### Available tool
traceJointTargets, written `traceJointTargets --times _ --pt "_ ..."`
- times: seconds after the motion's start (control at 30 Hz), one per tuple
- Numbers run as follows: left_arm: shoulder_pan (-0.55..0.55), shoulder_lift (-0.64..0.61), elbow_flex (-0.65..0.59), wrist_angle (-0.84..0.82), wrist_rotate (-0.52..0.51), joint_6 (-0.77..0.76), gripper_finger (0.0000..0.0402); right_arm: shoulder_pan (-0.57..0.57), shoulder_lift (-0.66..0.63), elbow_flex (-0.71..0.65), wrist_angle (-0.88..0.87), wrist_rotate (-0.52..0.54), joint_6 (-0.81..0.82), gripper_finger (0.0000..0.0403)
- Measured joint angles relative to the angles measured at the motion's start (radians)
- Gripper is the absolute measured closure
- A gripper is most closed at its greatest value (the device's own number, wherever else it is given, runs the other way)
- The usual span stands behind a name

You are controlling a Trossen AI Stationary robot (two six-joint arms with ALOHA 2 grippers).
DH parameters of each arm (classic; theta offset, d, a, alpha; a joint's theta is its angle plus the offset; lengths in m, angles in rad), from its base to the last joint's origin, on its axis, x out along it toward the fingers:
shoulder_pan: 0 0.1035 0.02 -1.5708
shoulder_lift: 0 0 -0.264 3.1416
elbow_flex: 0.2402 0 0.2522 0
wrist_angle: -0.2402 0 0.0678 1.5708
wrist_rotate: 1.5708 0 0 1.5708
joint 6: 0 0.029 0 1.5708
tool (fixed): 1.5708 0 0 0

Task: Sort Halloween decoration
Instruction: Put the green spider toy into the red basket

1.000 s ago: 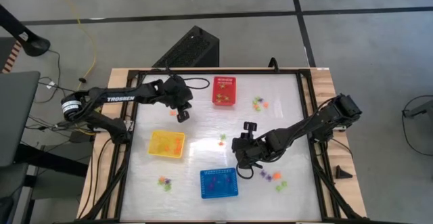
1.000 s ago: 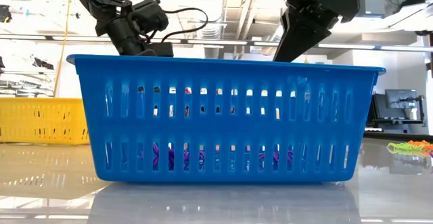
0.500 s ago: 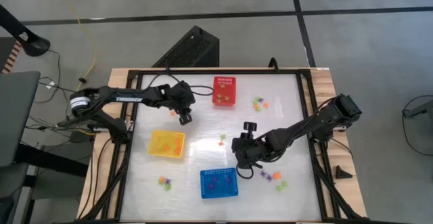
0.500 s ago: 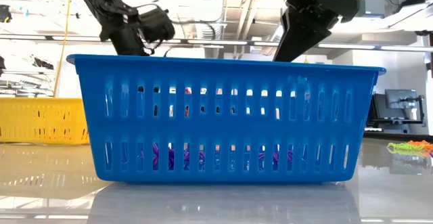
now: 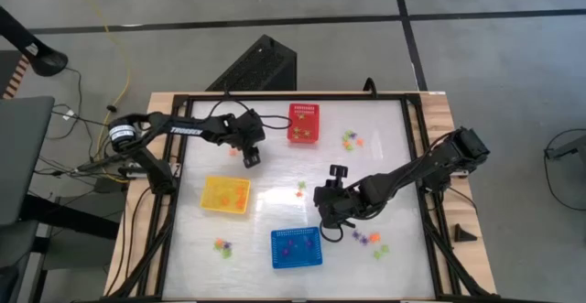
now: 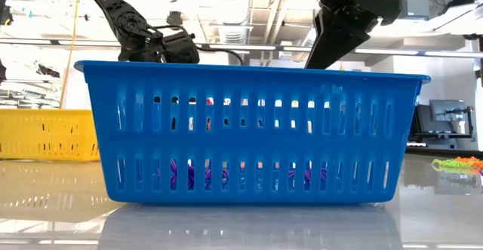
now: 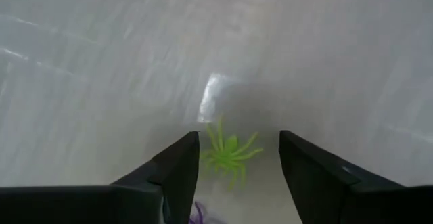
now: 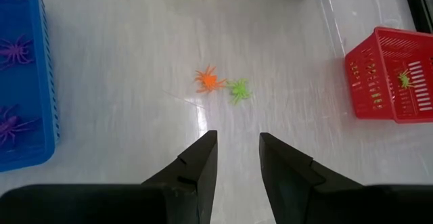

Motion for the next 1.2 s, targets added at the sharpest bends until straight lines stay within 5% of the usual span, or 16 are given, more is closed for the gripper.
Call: traceJointTargets --times 0.13,0.4,0.8,1.03,1.2 --pt "0.021 0.000 0.000 -0.016 0.032 -0.007 0.0247 0.000 0.000 0.000 0.002 0.000 0.000 0.0262" --pt "0.026 0.000 0.000 -0.010 0.047 -0.015 0.0389 0.000 0.000 0.000 0.002 0.000 0.000 0.0262" --pt "0.012 0.000 0.000 0.233 0.339 -0.075 0.0400 0.000 0.000 0.000 0.002 0.000 0.000 0.0262" --pt "0.004 0.000 0.000 0.561 0.350 -0.150 0.0401 -0.001 0.000 0.000 0.003 0.000 0.000 0.0262" --pt "0.005 0.000 0.062 0.589 0.296 -0.160 0.0401 -0.010 0.000 0.000 0.010 0.000 -0.001 0.0262"
